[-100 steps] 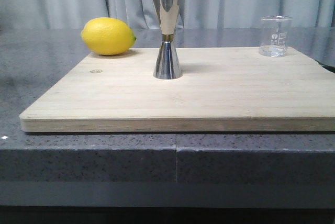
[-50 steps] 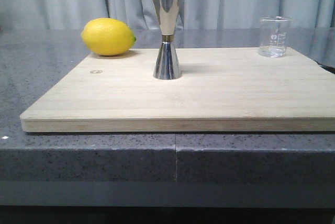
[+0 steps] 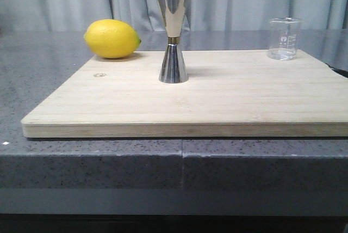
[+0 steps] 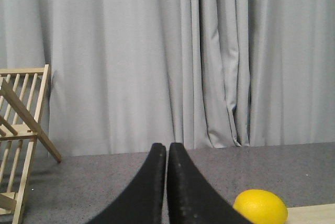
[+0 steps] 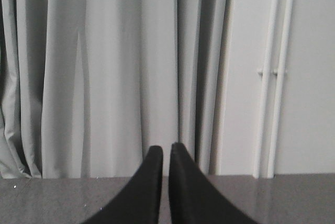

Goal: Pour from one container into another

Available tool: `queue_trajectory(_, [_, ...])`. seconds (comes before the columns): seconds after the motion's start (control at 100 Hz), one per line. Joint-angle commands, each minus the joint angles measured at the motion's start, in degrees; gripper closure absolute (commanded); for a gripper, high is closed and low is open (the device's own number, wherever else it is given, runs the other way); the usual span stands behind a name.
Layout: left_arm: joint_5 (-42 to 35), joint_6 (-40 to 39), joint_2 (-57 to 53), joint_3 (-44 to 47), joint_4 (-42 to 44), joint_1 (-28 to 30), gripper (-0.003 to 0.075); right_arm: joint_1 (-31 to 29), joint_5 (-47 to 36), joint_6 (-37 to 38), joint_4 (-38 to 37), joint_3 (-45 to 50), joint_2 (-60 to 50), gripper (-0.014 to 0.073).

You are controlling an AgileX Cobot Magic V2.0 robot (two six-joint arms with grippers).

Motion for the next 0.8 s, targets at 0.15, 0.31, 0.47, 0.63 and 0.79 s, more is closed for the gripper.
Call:
queue_trajectory(0.15, [-2.3, -0.3, -2.2, 5.5, -1.0, -0.5, 0.0741, -0.3, -6.9, -0.1, 1.4, 11.4, -4.4, 0.0662])
queue_trajectory(0.31, [-3.9, -0.3, -2.2, 9.3, -3.8, -0.5, 0.0741, -0.3, -14.9, -0.1, -4.3, 19.7, -5.2, 0.0662])
queue_trajectory(0.47, [-5.7, -0.3, -2.2, 12.8, -5.3, -0.5, 0.0741, -0.3, -23.7, -0.1, -7.8, 25.3, -5.2, 0.0662])
queue_trajectory(0.63, [-5.8, -0.3, -2.2, 16.1, -5.3, -0.5, 0.0741, -0.3, -24.2, 0.0, -7.7, 27.6, -5.2, 0.0662])
queue_trajectory(0.79, [-5.9, -0.3, -2.2, 19.2, -5.7, -0.5, 0.0741, -0.3, -23.7, 2.1, -7.7, 29.3, -5.2, 0.0662])
